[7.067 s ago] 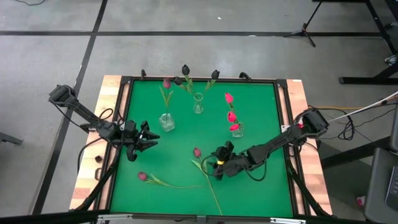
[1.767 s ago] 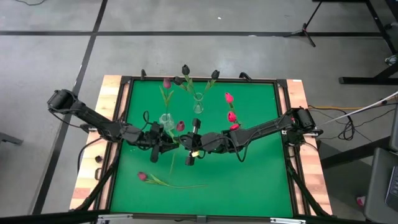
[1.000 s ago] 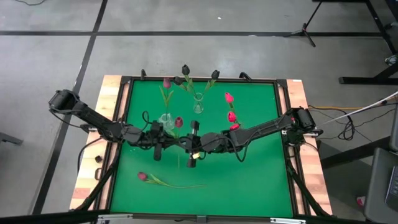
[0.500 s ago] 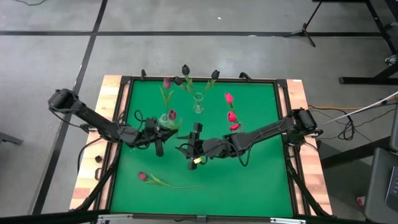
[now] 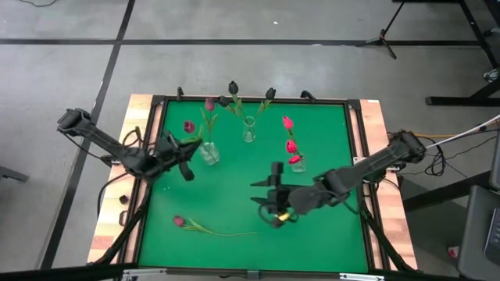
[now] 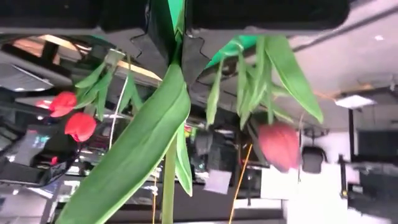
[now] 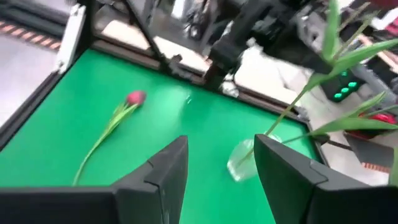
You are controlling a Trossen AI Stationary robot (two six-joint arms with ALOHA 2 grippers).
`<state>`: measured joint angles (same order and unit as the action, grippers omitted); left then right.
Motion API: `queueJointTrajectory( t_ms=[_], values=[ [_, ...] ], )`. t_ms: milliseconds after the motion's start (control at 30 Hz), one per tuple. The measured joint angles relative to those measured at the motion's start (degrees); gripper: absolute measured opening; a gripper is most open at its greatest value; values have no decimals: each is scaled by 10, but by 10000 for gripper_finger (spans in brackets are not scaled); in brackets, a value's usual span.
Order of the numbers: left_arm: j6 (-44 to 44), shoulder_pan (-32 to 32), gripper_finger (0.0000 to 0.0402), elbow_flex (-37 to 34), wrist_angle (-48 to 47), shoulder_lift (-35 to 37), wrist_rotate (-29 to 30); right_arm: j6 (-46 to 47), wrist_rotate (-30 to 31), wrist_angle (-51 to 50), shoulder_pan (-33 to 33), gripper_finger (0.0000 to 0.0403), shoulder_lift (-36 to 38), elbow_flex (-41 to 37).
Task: Sort flowers into vase by color
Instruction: Put the right red tulip into the bottom left transparent vase
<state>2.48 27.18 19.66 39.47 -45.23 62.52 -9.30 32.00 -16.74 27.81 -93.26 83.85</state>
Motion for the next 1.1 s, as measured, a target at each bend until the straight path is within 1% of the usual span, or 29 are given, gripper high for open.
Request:
queueJointTrajectory(
  t_ms=[67,200,367,500,667,800,1000,1100],
  values=[
    [21,0,9,0,-1,17,-10,3,-3,-28,12,182,23,0],
    [30,0,9,0,-4,57,-35,16,0,-67,31,182,81,0],
    [42,0,9,0,-15,96,-46,69,46,-144,48,182,138,0],
    [82,2,9,0,-15,119,-20,125,50,-218,62,182,163,0],
    [103,2,9,0,-15,141,-20,161,60,-285,90,182,178,0],
    [117,2,9,0,-14,152,-24,165,88,-299,110,182,194,0],
    [148,2,9,0,-15,165,6,169,120,-316,134,182,221,0],
    [146,2,9,0,-33,170,14,187,141,-333,144,182,233,0]
  ],
)
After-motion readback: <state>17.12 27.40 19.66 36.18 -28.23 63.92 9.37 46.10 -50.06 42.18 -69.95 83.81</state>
